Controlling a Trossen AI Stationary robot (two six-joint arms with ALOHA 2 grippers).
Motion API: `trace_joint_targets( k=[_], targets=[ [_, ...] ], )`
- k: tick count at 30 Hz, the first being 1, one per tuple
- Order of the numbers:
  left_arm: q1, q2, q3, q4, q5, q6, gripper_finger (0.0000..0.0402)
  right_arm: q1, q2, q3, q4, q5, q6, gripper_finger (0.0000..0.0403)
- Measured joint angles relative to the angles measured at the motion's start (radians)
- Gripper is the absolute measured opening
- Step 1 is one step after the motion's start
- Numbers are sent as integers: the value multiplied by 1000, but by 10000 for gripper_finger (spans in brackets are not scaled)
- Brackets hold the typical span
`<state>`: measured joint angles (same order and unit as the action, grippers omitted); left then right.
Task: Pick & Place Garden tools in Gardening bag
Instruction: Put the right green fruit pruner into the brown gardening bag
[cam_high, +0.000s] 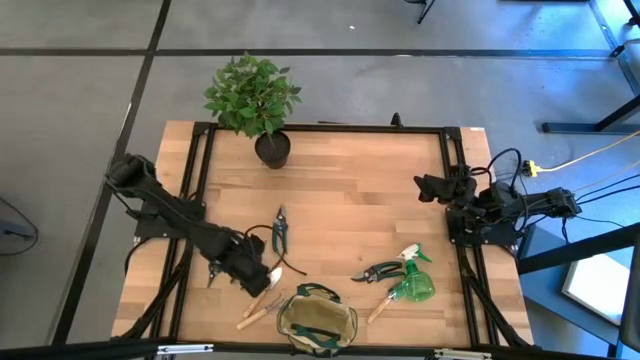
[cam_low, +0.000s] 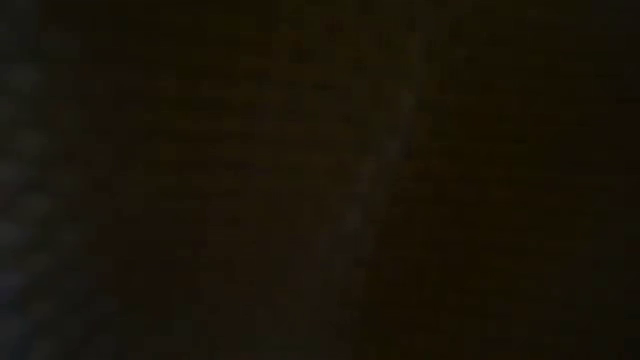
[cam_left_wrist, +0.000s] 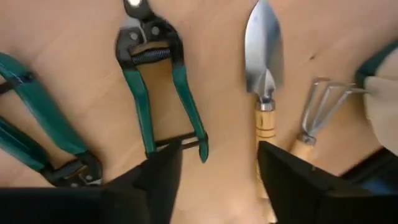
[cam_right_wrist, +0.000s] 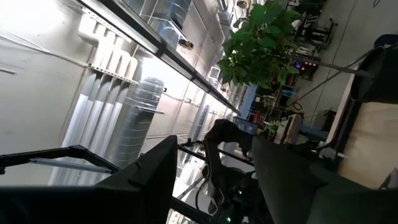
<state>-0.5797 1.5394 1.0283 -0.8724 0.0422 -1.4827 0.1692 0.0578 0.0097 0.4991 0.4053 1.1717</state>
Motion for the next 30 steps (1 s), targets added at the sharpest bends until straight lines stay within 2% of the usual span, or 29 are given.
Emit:
trace_joint_targets(
  k=[6, 11, 14, 19, 24, 27, 30],
  targets=[
    [15, 116, 94, -39, -61, 42, 288, -1, 0, 0, -10, -14, 3, 209],
    [15, 185, 209, -181, -150, 73, 321, 0, 0, 0, -77, -15, 58, 209],
    [14, 206, 251, -279, -197, 53, 329, 0, 0, 0, -100, -18, 80, 209],
    [10, 208, 254, -277, -138, 11, 334, 0, 0, 0, -100, -17, 81, 209],
    [-6, 208, 254, -306, -151, -11, 334, 0, 0, 0, -100, -17, 81, 209],
    [-11, 208, 230, -299, -151, -22, 334, 0, 0, 0, -100, -17, 81, 209],
    [-20, 207, 171, -267, -122, -105, 334, 0, 0, 0, -100, -17, 81, 209]
  ],
)
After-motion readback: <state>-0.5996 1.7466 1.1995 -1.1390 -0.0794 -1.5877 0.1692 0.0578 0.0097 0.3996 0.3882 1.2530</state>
